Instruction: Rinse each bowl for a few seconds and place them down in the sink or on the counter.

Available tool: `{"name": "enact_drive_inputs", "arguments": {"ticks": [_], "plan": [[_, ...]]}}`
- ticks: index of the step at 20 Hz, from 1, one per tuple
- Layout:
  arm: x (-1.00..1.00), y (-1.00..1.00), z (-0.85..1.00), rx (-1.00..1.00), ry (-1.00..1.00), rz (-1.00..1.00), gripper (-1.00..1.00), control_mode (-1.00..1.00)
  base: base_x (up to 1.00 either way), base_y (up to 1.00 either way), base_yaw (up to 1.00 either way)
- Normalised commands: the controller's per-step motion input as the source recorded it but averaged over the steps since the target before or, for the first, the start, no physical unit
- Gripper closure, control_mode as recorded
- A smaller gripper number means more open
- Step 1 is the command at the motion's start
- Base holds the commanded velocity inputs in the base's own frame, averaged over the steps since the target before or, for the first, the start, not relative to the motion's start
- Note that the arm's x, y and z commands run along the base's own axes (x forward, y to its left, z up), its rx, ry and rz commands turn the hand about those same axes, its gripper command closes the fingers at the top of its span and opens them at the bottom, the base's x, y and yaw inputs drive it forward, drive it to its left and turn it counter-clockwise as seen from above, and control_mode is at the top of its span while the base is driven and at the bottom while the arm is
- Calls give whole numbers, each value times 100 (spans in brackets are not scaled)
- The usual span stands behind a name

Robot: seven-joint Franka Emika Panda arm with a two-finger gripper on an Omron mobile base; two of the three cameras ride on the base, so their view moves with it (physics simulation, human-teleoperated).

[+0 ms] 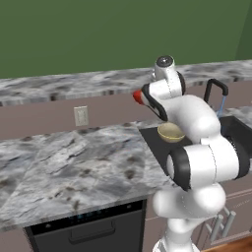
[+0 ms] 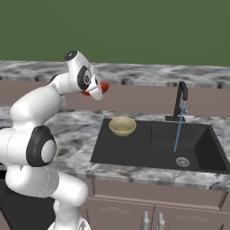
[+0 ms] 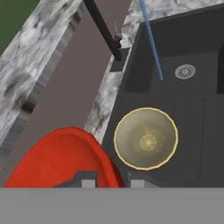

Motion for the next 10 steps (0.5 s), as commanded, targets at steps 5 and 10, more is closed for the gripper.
{"name": "enact_drive_inputs", "arguments": {"ticks": [5,10], "plan": [[-26,-28,9,3,1,-25,100,-100,0,0,0],[-20,-39,0,0,3,-24,100,-100,0,0,0]]}}
